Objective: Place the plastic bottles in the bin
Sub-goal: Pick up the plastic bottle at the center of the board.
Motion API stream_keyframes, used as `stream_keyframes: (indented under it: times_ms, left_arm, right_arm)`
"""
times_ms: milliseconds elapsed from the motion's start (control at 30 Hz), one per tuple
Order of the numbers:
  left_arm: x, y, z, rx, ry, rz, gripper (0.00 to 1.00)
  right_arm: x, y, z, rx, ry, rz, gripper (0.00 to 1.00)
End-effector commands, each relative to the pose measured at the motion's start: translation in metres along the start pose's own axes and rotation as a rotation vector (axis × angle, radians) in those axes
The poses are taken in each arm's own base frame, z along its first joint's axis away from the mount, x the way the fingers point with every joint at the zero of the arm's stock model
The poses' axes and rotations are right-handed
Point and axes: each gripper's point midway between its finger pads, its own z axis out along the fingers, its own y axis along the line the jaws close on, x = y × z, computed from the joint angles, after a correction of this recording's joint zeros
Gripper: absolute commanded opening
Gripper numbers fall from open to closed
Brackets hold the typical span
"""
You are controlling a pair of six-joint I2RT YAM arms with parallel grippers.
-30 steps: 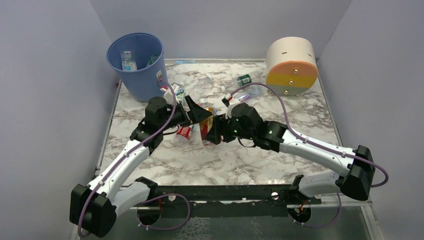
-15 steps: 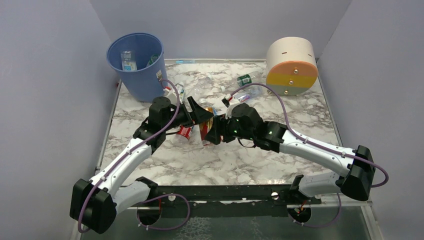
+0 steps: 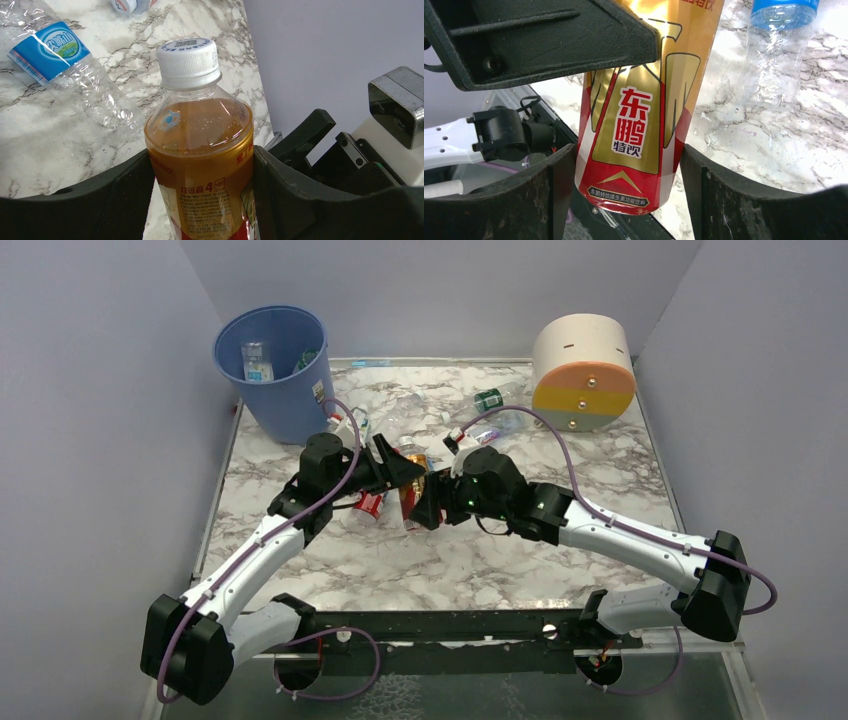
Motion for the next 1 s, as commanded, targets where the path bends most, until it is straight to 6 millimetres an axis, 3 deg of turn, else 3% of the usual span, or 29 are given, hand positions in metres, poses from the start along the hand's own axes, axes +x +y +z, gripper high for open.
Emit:
stream_keyframes:
  times_ms: [0, 167, 667, 967]
  left_arm:
    - [-0.003, -0.001, 0.003, 0.012, -0.020, 0.024, 0.60]
    - [-0.003, 0.001, 0.006, 0.010, -0.018, 0.024, 0.59]
    - [-0.018, 0.005, 0.021, -0.031, -0.024, 0.068, 0.57]
    - [-0.048, 0.005, 0.038, -0.065, -0.048, 0.115, 0.57]
  right_arm:
    - [-0.007, 0.007, -0.002, -0.026, -0.033, -0.008, 0.80]
    - [-0.005, 0.005, -0.007, -0.019, -0.028, -0.001, 0.88]
    - [-0.001, -0.013, -0.047, 0.042, -0.074, 0.030, 0.92]
    - [0.006, -0.024, -0.062, 0.073, -0.084, 0.045, 0.92]
